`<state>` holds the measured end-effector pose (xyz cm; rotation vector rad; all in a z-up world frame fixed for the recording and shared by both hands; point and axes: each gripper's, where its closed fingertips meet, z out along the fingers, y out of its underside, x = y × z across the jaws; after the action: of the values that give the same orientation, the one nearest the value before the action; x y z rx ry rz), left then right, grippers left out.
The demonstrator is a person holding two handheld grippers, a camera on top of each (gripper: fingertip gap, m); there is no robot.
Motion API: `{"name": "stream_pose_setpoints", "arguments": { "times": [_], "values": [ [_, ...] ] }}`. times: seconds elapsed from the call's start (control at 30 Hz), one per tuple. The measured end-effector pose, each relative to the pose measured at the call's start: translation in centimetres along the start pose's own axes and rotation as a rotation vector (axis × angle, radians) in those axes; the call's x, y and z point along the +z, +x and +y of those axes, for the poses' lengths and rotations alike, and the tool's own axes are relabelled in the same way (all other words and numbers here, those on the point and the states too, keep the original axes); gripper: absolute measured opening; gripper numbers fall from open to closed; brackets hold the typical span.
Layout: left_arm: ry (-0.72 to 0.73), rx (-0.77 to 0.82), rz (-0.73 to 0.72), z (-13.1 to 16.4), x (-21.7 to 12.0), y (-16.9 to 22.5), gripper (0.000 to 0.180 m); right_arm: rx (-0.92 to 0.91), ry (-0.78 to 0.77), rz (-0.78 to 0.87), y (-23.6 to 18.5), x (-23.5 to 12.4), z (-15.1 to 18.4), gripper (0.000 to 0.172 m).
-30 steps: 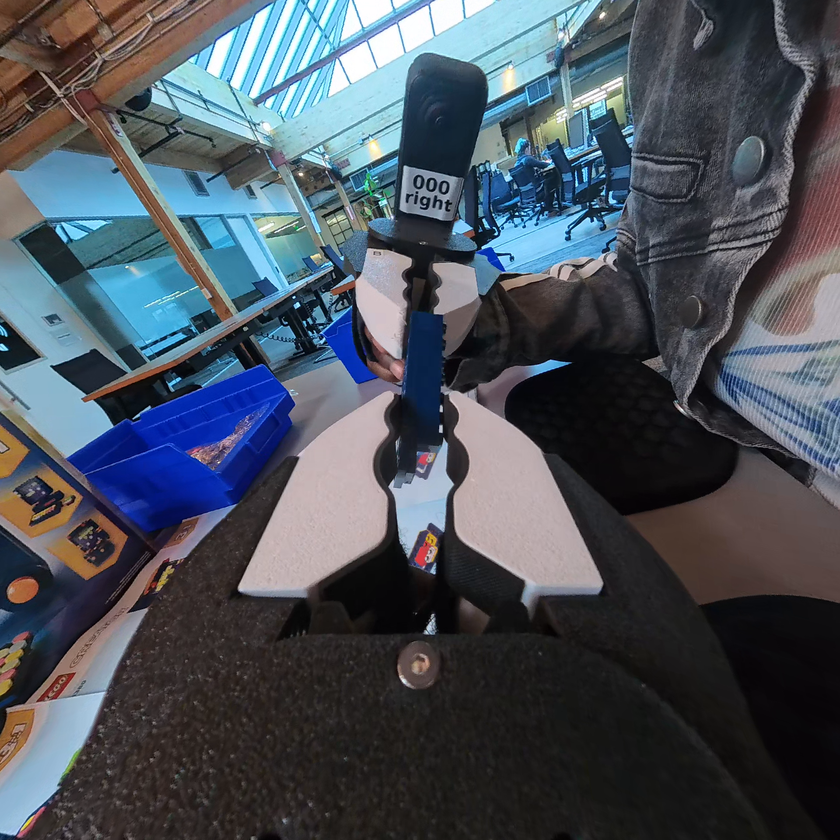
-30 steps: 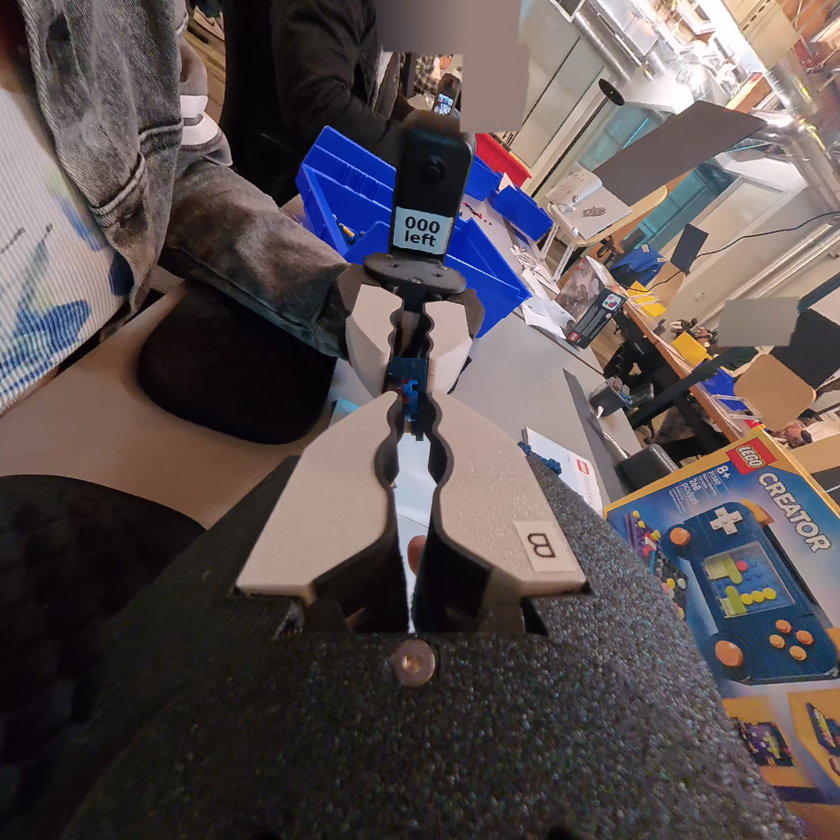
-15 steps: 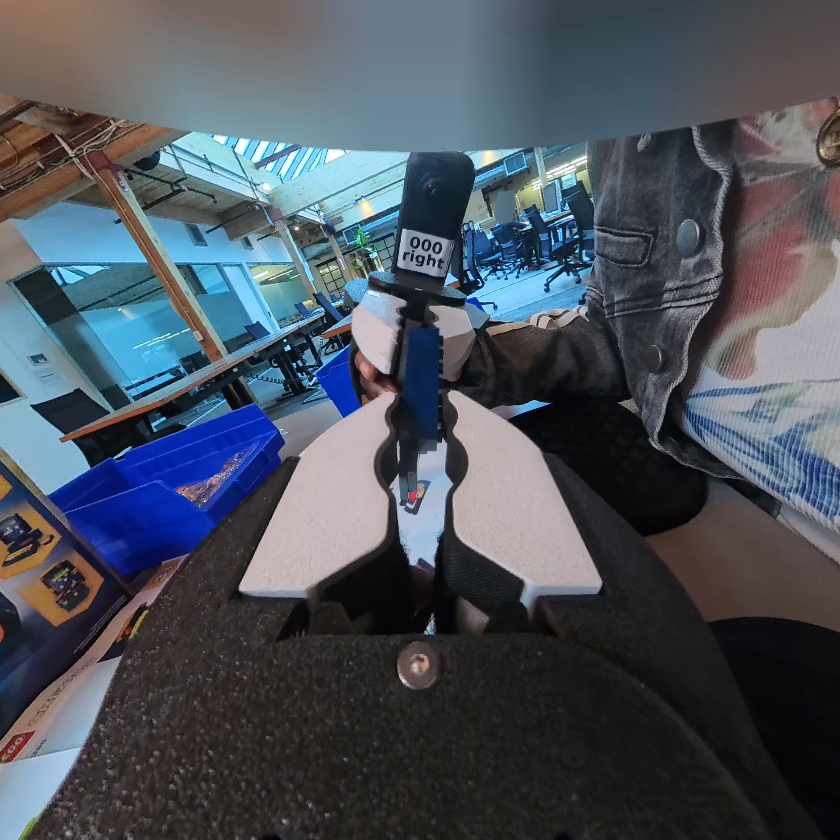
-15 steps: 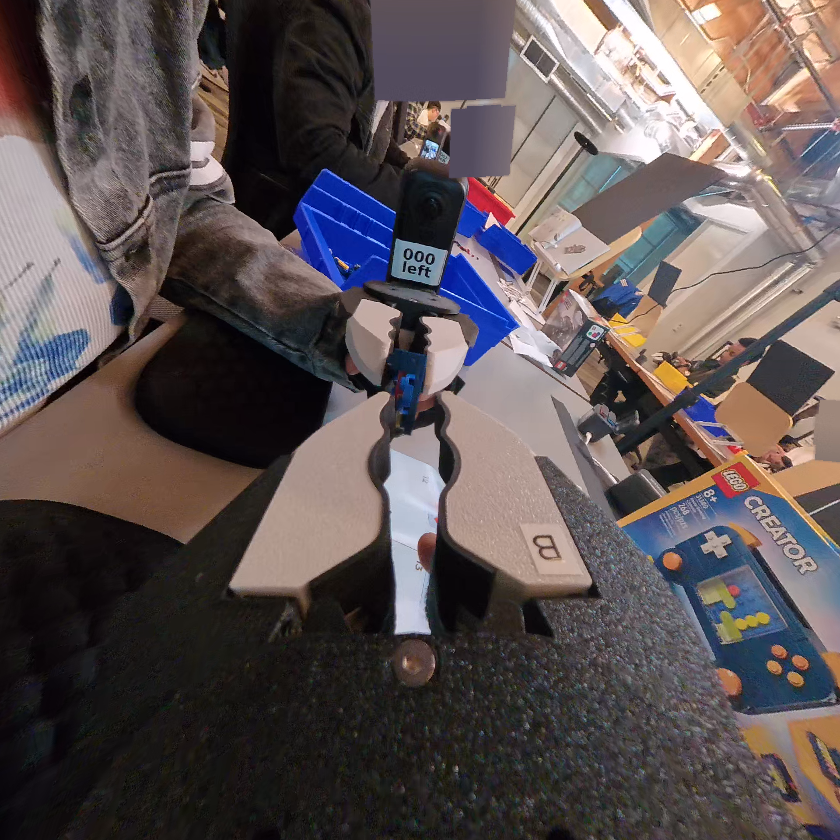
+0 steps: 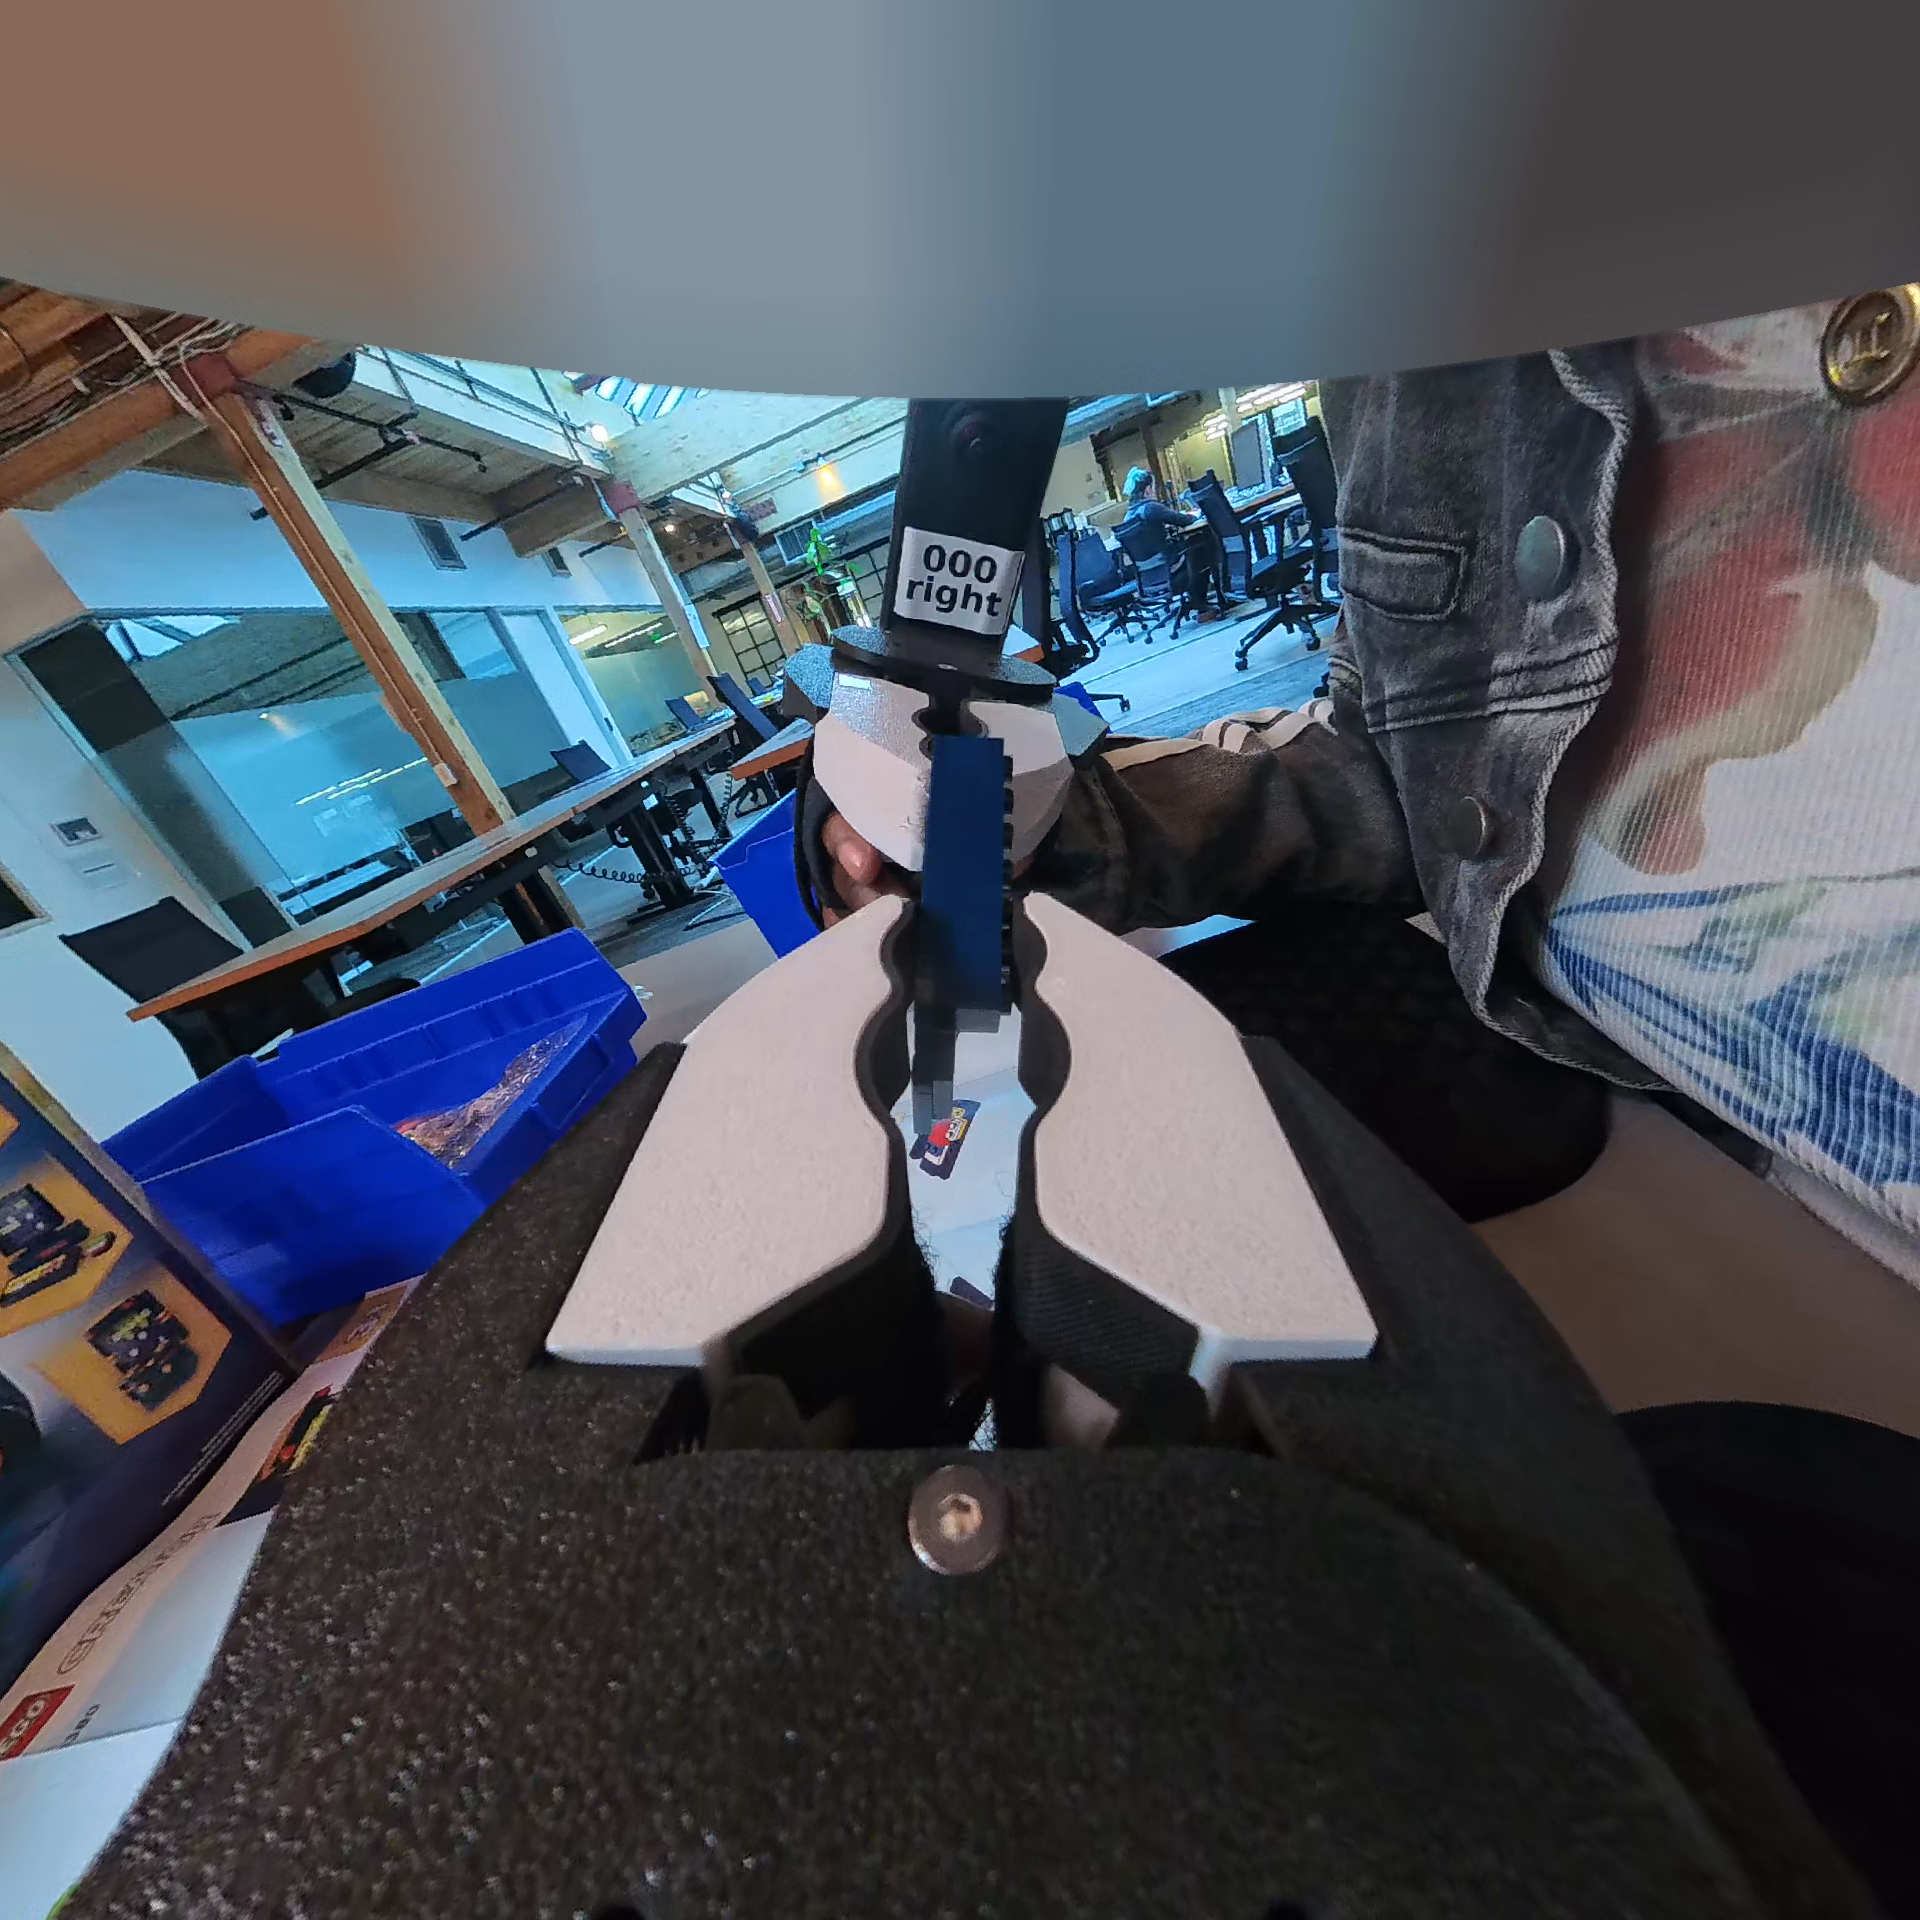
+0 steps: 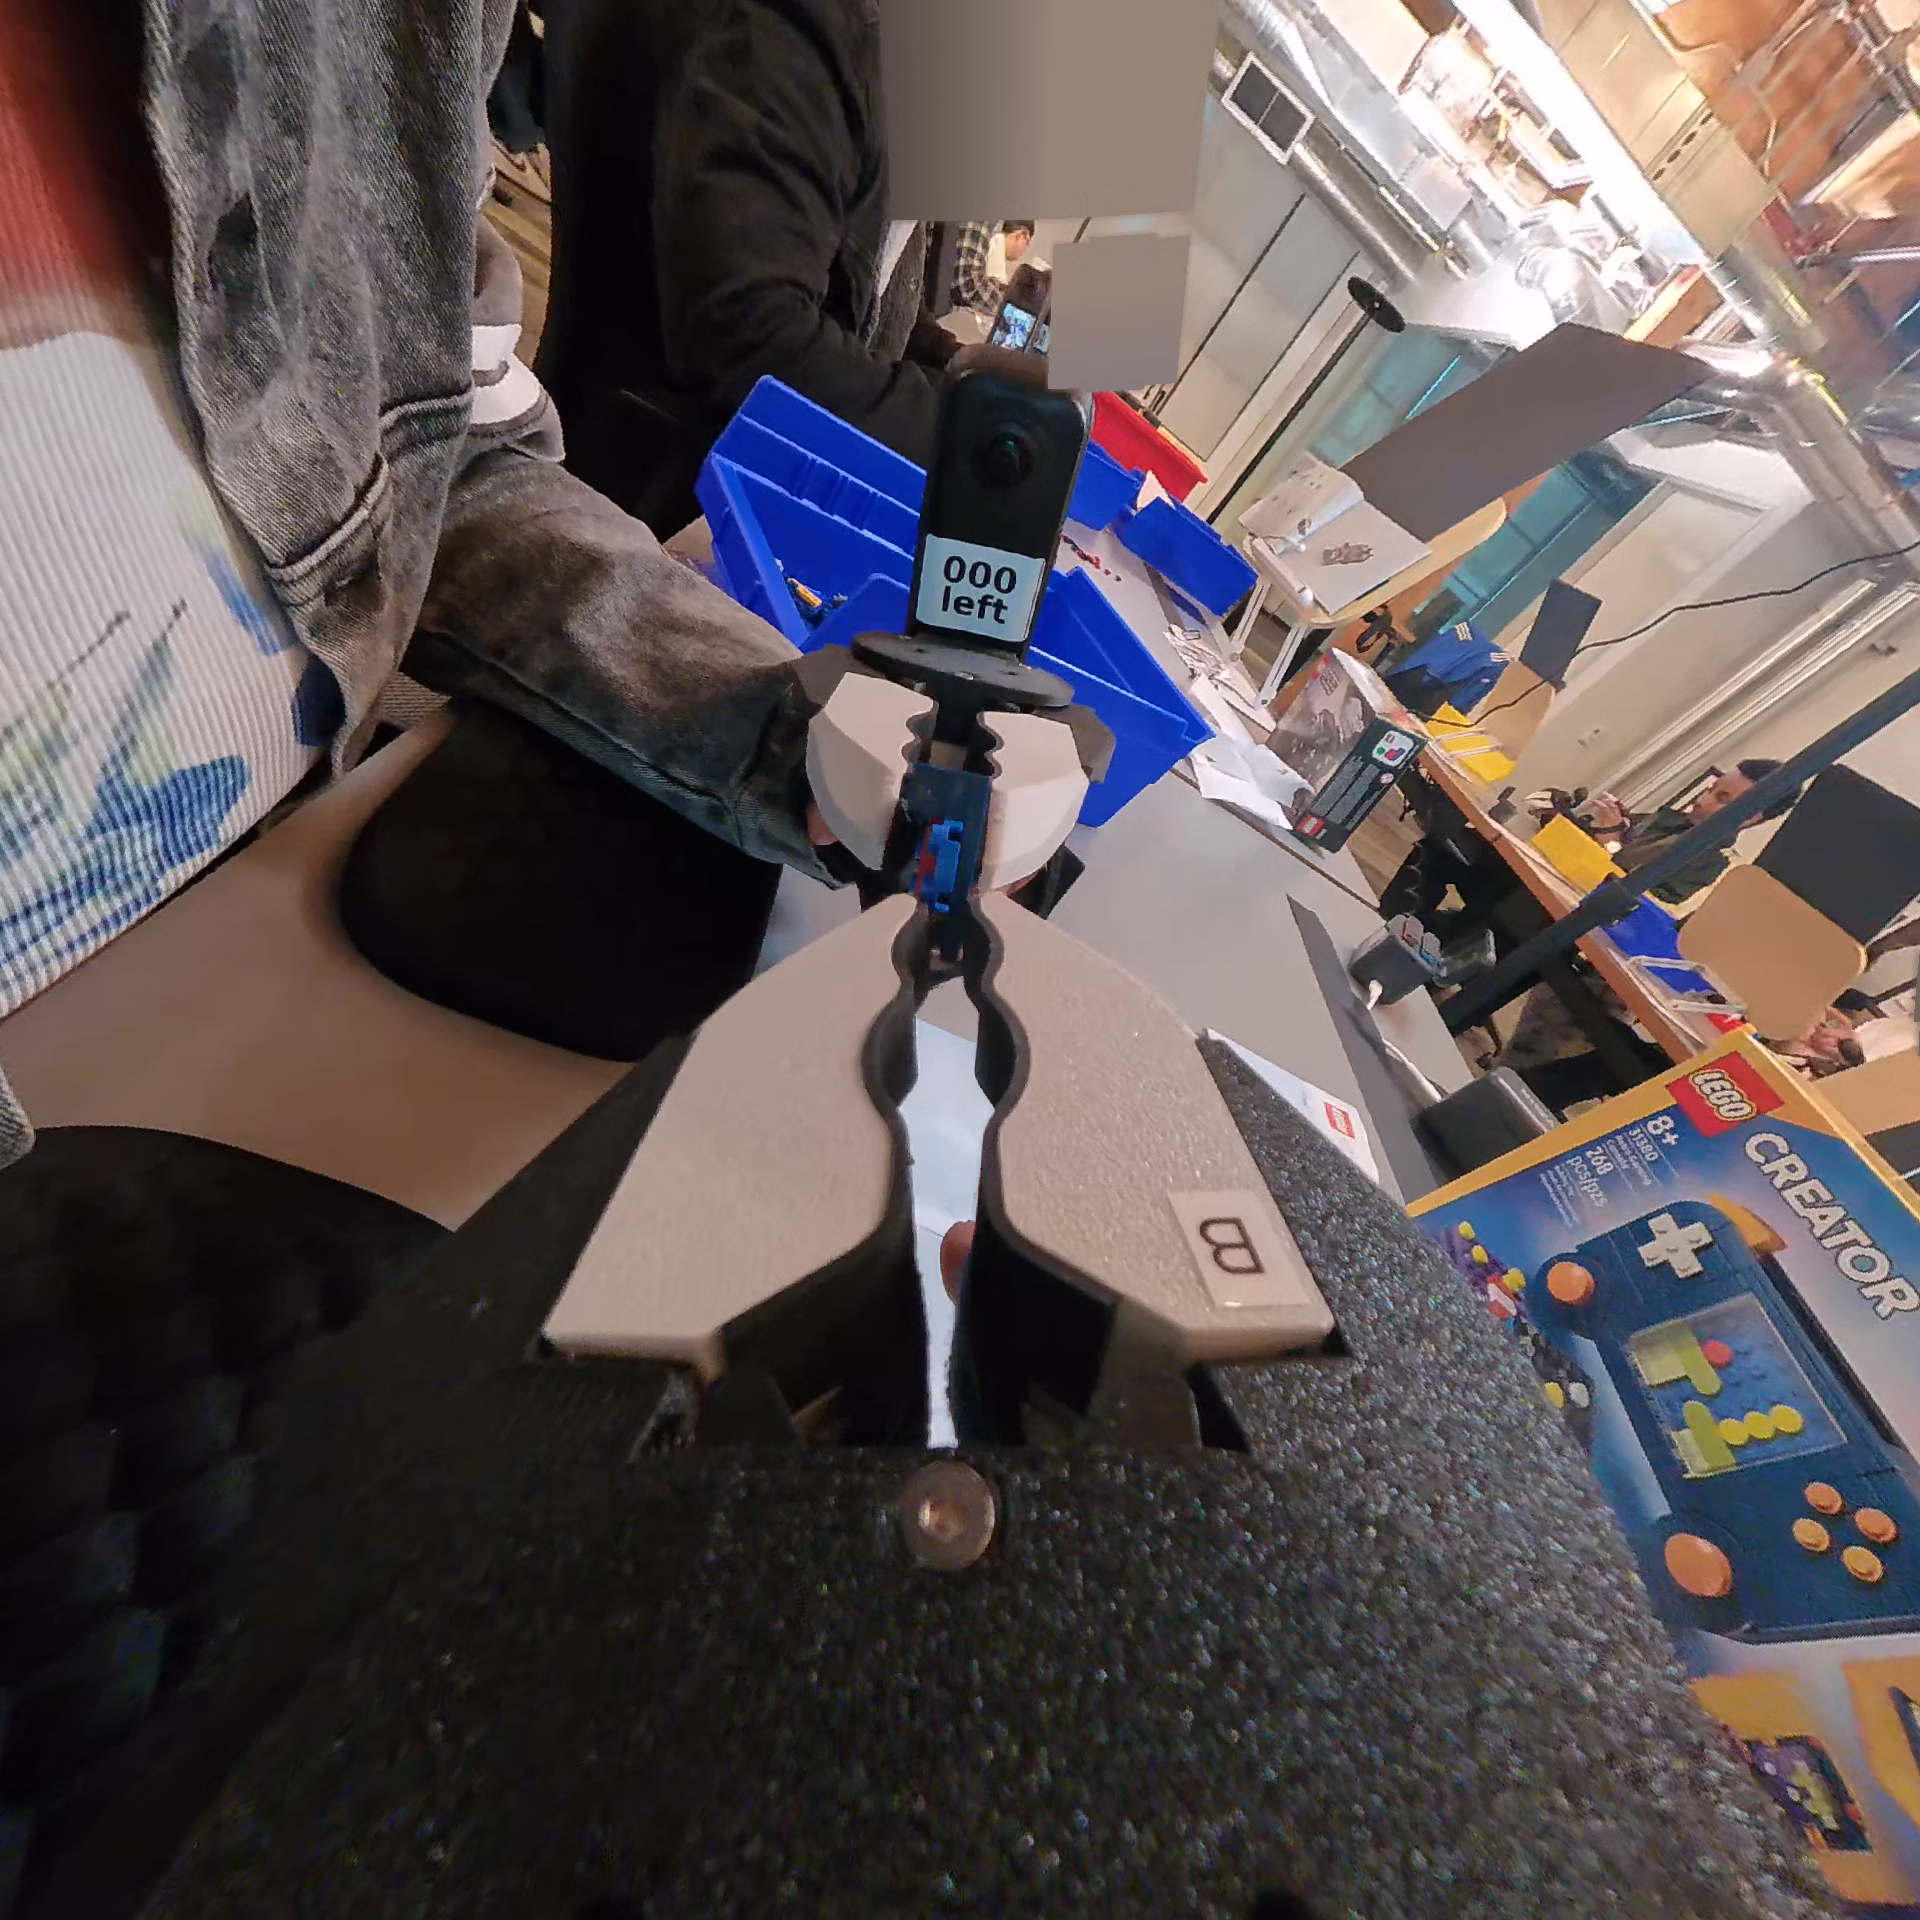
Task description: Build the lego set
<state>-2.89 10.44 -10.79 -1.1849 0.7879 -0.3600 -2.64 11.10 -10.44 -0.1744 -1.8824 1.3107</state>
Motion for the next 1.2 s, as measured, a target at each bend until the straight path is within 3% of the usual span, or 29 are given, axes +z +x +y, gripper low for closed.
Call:
{"name": "stream_pose_setpoints", "arguments": {
  "times": [0.2,0.83,0.97,1.1,1.2],
  "values": [
    [0.014,0.006,-0.027,-0.3,-0.2,-0.4,0.016,-0.026,0.002,0.034,0.1,0.1,-0.2,0.013],
    [0.012,-0.009,-0.037,-0.1,-0.2,-0.6,0.016,-0.037,-0.006,0.063,0.5,0.0,-0.2,0.012],
    [0.007,-0.071,-0.045,0.2,-0.3,-1.0,0.016,0.023,-0.002,0.079,0.9,0.1,0.2,0.018],
    [-0.031,-0.104,-0.052,0.9,-0.2,-1.3,0.016,0.113,0.025,0.069,1.1,0.1,0.4,0.009],
    [-0.055,-0.139,-0.092,1.4,-0.3,-2.0,0.021,0.379,0.066,0.056,2.1,0.2,1.5,0.008]
  ]
}}
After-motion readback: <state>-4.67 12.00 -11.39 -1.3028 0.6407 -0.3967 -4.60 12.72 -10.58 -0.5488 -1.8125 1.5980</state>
